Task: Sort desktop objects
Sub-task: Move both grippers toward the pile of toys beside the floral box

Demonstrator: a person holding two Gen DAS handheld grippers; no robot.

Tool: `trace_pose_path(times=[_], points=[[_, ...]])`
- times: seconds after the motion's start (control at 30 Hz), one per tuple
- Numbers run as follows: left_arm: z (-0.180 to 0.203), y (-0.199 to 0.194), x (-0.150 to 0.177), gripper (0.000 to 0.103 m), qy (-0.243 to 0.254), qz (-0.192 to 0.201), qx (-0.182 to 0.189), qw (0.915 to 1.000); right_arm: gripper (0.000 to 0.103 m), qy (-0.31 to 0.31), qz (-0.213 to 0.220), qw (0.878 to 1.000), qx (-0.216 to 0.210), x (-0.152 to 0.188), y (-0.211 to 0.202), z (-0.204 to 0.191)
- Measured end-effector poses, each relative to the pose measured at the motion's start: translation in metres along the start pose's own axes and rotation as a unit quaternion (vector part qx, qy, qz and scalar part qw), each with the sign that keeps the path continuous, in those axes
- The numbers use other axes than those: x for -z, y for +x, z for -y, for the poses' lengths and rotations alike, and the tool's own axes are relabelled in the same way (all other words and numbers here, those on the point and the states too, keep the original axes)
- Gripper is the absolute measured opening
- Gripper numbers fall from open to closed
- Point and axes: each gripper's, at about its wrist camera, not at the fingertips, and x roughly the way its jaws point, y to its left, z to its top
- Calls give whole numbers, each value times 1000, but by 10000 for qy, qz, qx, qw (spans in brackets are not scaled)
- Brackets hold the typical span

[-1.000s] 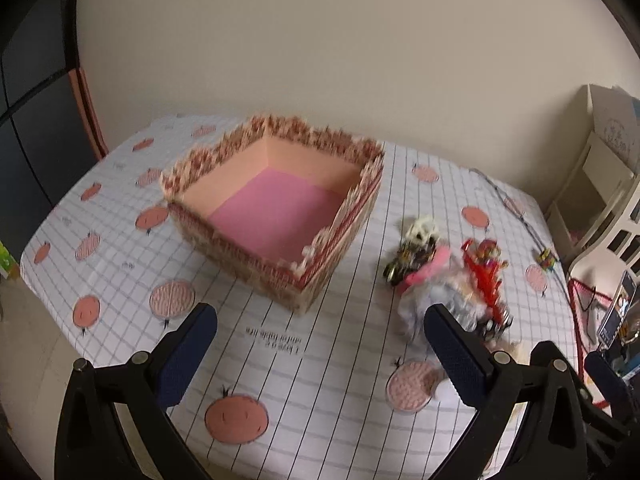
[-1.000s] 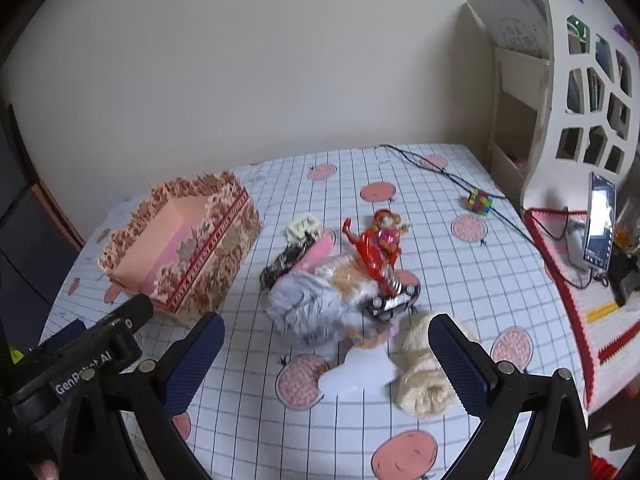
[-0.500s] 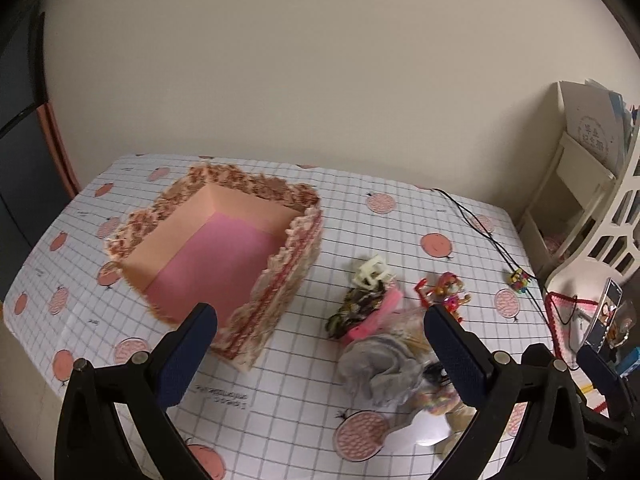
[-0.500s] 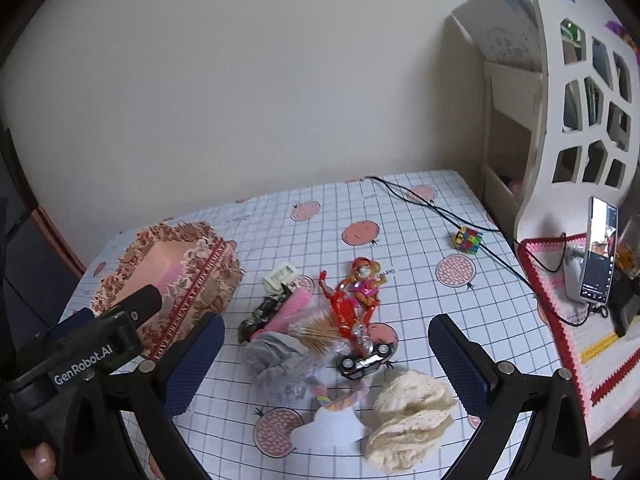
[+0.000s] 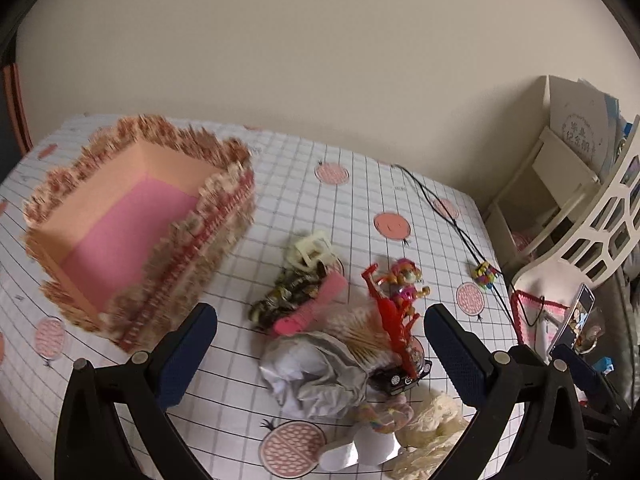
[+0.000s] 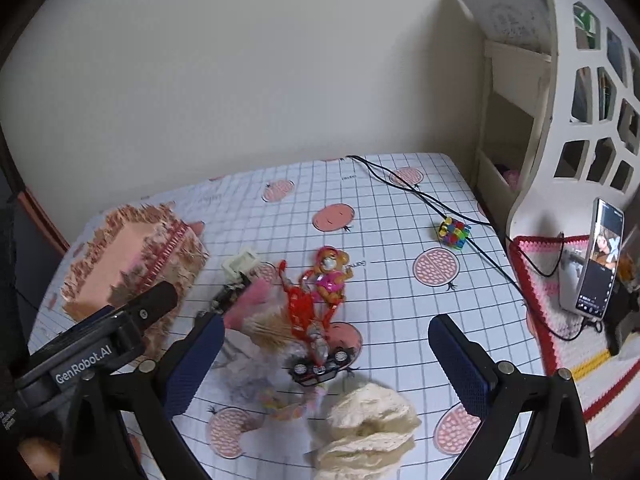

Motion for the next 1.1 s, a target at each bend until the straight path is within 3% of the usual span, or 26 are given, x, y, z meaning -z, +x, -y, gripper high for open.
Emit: trace_pose_path(times=[0.17,0.6,0.83,1.1], points=[[-3,20,0,103,-225,-113,117,9996,103,40,-126,9999,27,-6,18,5],[-25,66,-5,103,-556,-598,-53,9966,103,22,-460,9989,-33,-17,73,-2],[-39,75,-6,103,-699,-469,-234,9962,93,-46,-714,9974,37,-15,104,-10],[-47,85,1,103,-781,-703,-40,9945,86,283,-988,9947,17,-5,133,-1]])
